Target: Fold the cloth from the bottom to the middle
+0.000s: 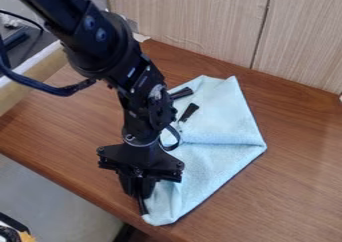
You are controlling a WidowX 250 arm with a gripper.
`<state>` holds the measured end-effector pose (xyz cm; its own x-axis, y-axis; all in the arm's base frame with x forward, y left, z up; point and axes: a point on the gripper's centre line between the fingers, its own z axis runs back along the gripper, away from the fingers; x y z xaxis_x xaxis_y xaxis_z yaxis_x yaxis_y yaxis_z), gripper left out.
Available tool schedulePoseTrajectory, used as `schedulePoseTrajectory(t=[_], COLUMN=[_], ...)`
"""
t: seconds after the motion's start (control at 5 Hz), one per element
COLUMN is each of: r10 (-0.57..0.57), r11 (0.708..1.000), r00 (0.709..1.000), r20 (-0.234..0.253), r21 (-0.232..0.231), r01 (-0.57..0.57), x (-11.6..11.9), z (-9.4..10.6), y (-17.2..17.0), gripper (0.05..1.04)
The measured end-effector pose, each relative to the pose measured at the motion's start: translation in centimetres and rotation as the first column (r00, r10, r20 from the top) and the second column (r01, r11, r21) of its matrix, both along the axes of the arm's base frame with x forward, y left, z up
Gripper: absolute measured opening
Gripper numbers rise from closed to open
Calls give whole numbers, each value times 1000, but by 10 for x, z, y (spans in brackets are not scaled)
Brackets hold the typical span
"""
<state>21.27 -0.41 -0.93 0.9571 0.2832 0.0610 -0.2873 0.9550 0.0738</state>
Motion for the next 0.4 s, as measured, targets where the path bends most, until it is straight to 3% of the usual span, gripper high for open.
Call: schedulePoseTrajectory(t=[0.2, 0.4], r10=[12, 9], r11=[1000, 1000], r00=[999, 998], r20=[29, 58], r21=[8, 2], r01=[-12, -9], x=[-1, 1], z=[14, 25], y=[2, 1], gripper=[110, 67])
